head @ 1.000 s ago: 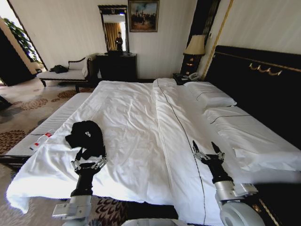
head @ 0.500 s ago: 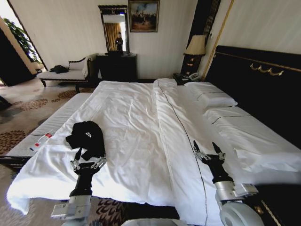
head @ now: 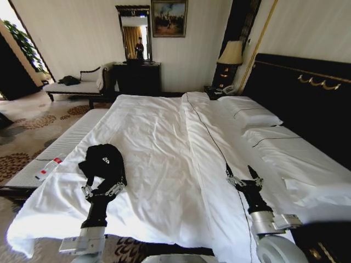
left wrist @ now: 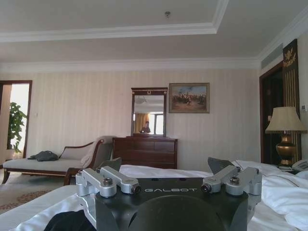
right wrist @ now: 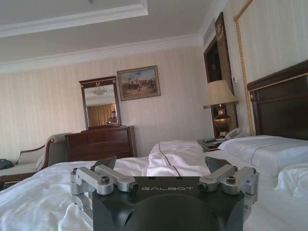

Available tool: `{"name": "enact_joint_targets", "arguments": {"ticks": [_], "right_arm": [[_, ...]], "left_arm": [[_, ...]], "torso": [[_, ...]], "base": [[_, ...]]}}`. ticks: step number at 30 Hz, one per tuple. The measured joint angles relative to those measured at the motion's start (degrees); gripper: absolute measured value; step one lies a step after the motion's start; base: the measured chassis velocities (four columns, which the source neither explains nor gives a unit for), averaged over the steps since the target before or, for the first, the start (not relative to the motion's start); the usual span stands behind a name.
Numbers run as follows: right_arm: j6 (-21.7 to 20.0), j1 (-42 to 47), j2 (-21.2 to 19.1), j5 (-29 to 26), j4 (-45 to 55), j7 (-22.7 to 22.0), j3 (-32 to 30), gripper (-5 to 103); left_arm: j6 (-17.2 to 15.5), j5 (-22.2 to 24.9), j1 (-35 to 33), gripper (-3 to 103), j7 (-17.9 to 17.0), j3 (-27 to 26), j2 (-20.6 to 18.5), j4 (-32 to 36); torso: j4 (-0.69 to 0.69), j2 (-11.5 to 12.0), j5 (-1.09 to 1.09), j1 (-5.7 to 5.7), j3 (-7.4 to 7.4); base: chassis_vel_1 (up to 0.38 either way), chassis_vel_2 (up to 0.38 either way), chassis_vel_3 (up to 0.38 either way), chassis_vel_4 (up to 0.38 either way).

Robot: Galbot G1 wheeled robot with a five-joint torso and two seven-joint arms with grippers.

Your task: Fold the clothes on the bed.

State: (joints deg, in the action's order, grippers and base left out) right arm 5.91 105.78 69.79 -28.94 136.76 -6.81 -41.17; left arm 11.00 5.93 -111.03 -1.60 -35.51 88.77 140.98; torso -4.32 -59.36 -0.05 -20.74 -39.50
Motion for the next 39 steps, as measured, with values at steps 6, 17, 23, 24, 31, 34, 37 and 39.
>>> {"name": "enact_joint_targets", "arguments": {"ticks": [6, 17, 23, 24, 31, 34, 37, 39], "right_arm": [[0.0, 0.2, 0.3, 0.6, 0.0, 0.2, 0.0, 100], [0.0, 0.4, 0.9, 1.1, 0.1, 0.4, 0.2, 100], [0.1, 0.5, 0.9, 1.2, 0.2, 0.4, 0.1, 100], [0.1, 0.5, 0.9, 1.2, 0.3, 0.4, 0.1, 100], [0.1, 0.5, 1.0, 1.2, 0.6, 0.5, 0.0, 100], [0.1, 0.5, 1.0, 1.2, 0.7, 0.5, 0.0, 100], [0.1, 0.6, 1.1, 1.2, 0.8, 0.5, -0.1, 100], [0.1, 0.6, 1.1, 1.2, 0.9, 0.5, -0.1, 100]], "left_arm": [[0.0, 0.2, 0.0, 100, -0.1, -0.1, -0.3, 0.0], [0.0, 0.5, -0.1, 100, -0.3, -0.4, -0.6, 0.0], [0.0, 0.6, -0.1, 100, -0.3, -0.5, -0.7, 0.1], [0.0, 0.6, -0.1, 100, -0.4, -0.5, -0.8, 0.2], [-0.1, 0.6, -0.2, 100, -0.4, -0.6, -0.9, 0.3], [-0.1, 0.4, -0.3, 100, -0.4, -0.5, -0.8, 0.3], [-0.1, 0.3, -0.3, 100, -0.4, -0.3, -0.7, 0.3], [-0.1, 0.3, -0.4, 100, -0.4, -0.3, -0.6, 0.3]], "torso": [[-0.01, 0.0, 0.03, 0.04, 0.01], [0.0, 0.0, 0.01, 0.03, 0.01], [-0.01, 0.0, 0.02, 0.03, 0.01], [-0.01, 0.0, 0.02, 0.03, 0.01], [0.0, 0.0, 0.02, 0.03, 0.01], [-0.01, 0.0, 0.02, 0.03, 0.01], [-0.01, 0.0, 0.02, 0.03, 0.01], [-0.01, 0.0, 0.02, 0.03, 0.01]], "base": [[0.0, 0.0, 0.0, 0.0], [0.0, 0.0, 0.0, 0.0], [0.0, 0.0, 0.0, 0.0], [0.0, 0.0, 0.0, 0.0], [0.047, 0.054, -0.035, -0.05], [0.066, 0.085, -0.055, -0.073], [0.096, 0.089, -0.067, -0.085], [0.091, 0.09, -0.069, -0.087]]}}
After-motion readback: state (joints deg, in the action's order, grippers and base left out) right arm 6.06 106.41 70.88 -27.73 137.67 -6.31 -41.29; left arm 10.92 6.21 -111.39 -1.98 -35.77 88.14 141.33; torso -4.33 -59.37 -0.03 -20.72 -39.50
